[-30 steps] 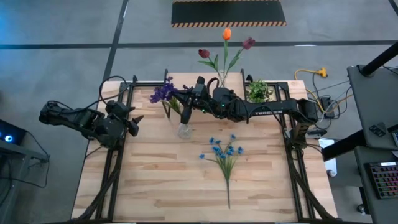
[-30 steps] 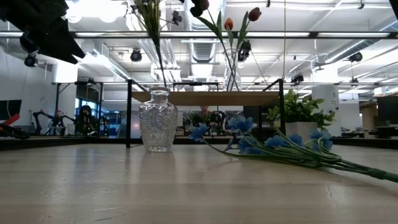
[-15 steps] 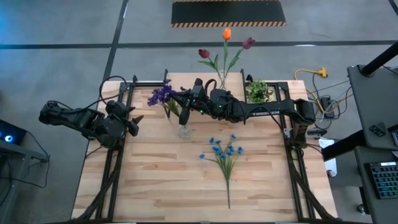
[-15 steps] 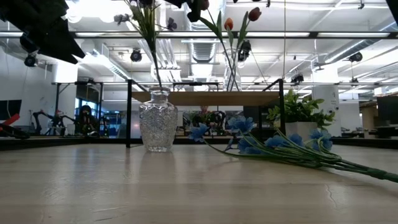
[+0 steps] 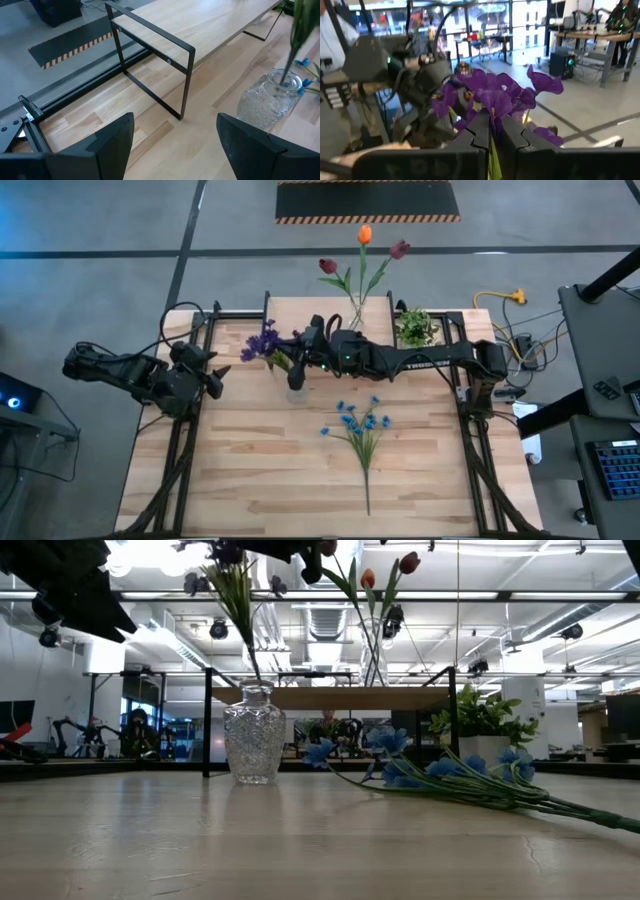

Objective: Pick and place flowers into a vace then onto a shelf
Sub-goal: Put the purple flowers into the left transparent vase

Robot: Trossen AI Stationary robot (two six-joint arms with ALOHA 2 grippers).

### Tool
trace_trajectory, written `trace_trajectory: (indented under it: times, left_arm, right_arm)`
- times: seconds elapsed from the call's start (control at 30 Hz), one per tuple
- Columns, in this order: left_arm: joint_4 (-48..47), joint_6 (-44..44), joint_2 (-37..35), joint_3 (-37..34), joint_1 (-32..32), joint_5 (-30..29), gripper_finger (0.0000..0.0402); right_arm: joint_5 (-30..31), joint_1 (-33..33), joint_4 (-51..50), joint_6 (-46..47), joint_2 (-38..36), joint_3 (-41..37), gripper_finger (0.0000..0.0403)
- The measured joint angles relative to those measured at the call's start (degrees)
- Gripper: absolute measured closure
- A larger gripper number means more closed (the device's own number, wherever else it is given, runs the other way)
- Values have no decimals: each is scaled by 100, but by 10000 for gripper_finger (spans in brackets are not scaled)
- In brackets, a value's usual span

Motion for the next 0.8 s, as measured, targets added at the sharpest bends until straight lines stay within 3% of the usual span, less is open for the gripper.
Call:
trace_trajectory:
  times: [0.5, 0.8]
  left_arm:
    - [0, 0, 0, 0, 2, 0, 135]
    - [60, -2, -2, 0, 2, -5, 135]
  right_arm:
    - [5, 218, -1956, 24, -492, -2, 394]
    - [3, 267, -3499, 500, -855, -28, 394]
